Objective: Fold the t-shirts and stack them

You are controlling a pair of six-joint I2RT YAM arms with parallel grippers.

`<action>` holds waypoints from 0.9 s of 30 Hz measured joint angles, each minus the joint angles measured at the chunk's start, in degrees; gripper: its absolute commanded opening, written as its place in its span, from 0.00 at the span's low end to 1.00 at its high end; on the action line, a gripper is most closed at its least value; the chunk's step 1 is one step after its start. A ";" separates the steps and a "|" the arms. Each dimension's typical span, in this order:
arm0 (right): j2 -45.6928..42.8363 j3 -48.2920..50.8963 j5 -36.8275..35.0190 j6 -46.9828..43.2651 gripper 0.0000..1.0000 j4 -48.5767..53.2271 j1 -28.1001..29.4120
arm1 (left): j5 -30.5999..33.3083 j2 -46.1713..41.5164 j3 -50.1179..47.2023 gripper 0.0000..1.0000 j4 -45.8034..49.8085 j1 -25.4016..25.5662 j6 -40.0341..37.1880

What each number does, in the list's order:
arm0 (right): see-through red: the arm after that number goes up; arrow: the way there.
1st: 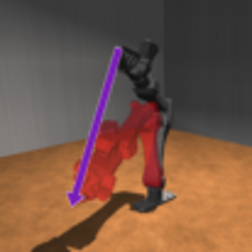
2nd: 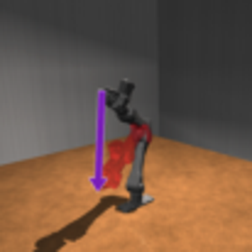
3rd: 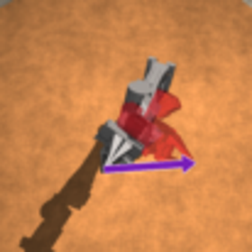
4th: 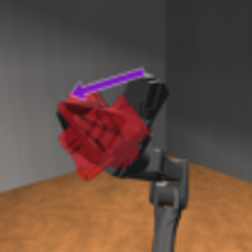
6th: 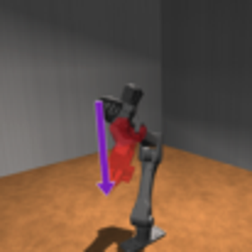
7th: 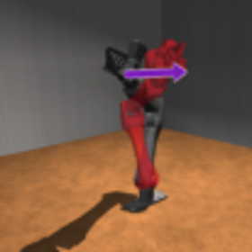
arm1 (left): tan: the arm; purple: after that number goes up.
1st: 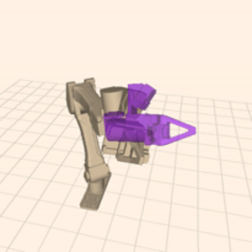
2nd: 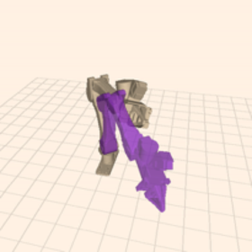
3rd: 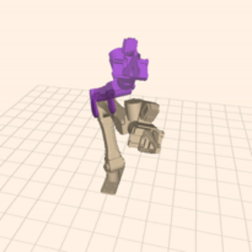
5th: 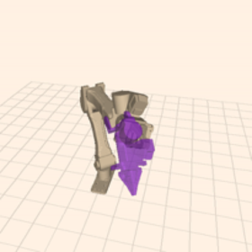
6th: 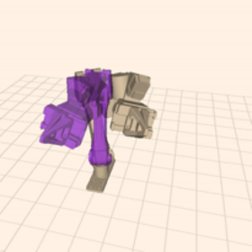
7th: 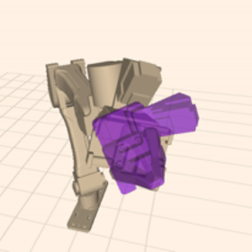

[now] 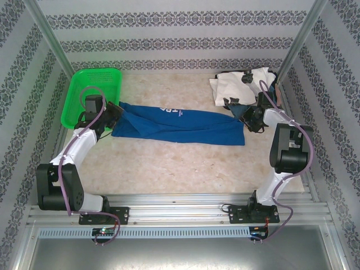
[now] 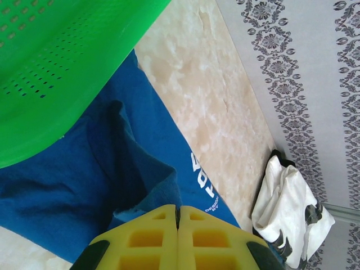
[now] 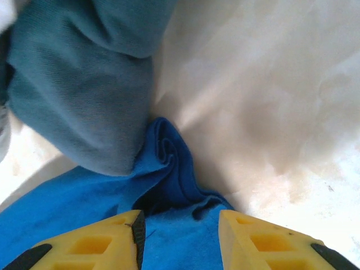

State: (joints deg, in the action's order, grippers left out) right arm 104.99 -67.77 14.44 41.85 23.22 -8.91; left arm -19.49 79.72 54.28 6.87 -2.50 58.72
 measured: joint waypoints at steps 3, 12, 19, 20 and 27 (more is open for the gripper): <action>1.75 -0.11 0.02 0.26 0.36 -0.11 0.00 | 0.00 -0.35 -0.07 0.00 0.07 0.00 -0.04; 3.63 -1.20 -0.04 1.25 0.00 -1.14 0.00 | 0.02 -0.50 -0.07 0.00 0.28 0.00 -0.26; 2.08 -0.63 -0.04 1.51 0.00 -1.42 0.00 | 0.00 -0.68 -0.07 0.00 0.72 -0.26 -0.48; 0.70 0.04 -0.04 1.49 0.00 -1.31 0.00 | -0.02 -0.96 -0.07 0.00 1.03 -0.33 -0.50; -12.31 4.26 -0.04 -0.09 0.00 1.01 0.00 | -1.29 -4.83 -0.28 0.00 2.62 -1.38 -0.70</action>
State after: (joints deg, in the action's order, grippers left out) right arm 92.68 -63.51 14.39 41.76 24.23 -8.91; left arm -20.78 74.89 54.00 9.50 -3.88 58.02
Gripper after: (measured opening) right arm 0.062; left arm 0.055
